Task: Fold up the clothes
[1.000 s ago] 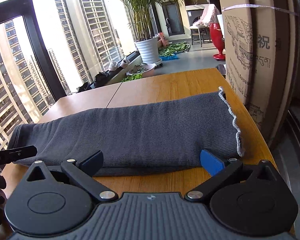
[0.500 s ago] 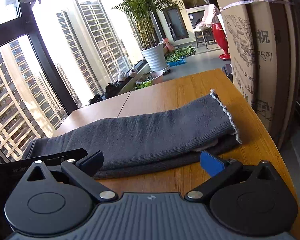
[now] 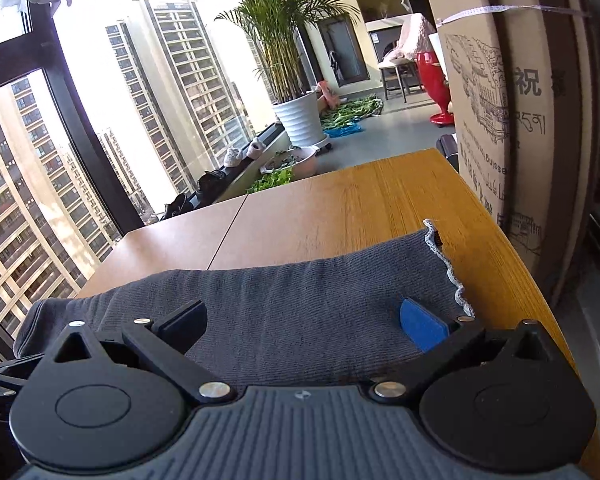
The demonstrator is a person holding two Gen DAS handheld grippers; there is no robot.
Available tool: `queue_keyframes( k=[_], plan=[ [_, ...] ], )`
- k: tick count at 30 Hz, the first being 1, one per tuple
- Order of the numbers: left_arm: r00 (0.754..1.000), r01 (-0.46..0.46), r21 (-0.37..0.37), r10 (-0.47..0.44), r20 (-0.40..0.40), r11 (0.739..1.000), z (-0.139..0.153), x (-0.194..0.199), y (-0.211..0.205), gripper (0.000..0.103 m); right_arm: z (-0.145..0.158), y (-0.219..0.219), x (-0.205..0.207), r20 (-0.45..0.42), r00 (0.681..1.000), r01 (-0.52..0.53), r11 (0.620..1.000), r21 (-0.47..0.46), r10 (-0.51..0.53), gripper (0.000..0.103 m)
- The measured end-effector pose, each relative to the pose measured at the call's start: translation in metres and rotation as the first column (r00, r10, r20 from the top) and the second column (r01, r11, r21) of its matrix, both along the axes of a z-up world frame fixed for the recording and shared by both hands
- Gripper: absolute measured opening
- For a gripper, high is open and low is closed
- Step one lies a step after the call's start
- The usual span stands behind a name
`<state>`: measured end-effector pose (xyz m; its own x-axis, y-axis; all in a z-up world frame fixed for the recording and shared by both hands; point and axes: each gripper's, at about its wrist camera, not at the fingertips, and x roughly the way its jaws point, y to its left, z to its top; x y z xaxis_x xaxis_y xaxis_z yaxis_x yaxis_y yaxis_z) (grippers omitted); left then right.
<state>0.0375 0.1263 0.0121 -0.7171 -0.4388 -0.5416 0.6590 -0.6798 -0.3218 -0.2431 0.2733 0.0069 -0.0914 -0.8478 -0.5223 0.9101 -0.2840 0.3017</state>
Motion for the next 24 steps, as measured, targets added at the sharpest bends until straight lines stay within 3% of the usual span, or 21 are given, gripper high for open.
queue_keyframes(
  k=[7,13,18,24],
  plan=[
    [0.998,0.03,-0.002,-0.03,-0.051,1.0,0.004,-0.002,0.006,0.103,0.0,0.005,0.002,0.009,1.0,0.016,1.0,-0.007,-0.015,0.103],
    [0.99,0.025,0.036,-0.02,-0.14,0.999,0.004,-0.008,-0.005,0.103,0.001,0.002,0.013,-0.053,0.999,0.014,0.999,0.03,-0.012,0.103],
    [0.992,-0.004,0.06,0.012,-0.129,0.998,-0.004,-0.007,-0.005,0.103,0.002,0.0,0.018,-0.084,0.996,0.012,0.999,0.05,-0.008,0.103],
    [0.996,-0.018,0.032,0.021,-0.089,0.999,-0.004,-0.01,-0.001,0.103,0.0,0.006,0.013,-0.041,0.999,0.013,1.0,0.012,-0.012,0.103]
  ],
)
